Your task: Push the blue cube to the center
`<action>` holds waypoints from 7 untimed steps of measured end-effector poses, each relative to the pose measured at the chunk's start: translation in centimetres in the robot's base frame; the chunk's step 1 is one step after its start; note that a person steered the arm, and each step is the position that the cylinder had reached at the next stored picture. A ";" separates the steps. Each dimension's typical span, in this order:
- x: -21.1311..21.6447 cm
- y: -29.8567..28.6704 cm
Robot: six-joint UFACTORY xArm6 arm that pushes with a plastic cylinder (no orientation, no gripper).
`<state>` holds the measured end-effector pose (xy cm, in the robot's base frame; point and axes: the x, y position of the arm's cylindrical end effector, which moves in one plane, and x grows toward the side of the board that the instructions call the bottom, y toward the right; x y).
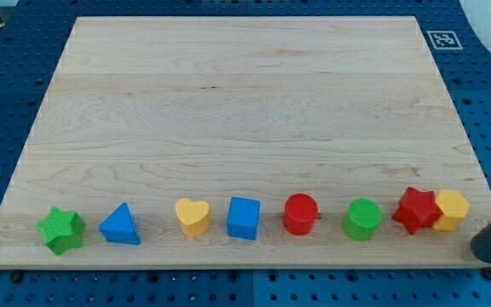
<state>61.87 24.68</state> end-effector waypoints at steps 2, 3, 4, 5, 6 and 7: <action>0.0 -20.0; 0.0 -26.0; -0.2 -26.0; -2.8 -26.0; -4.1 -25.7; -5.0 -24.7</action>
<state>56.85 0.00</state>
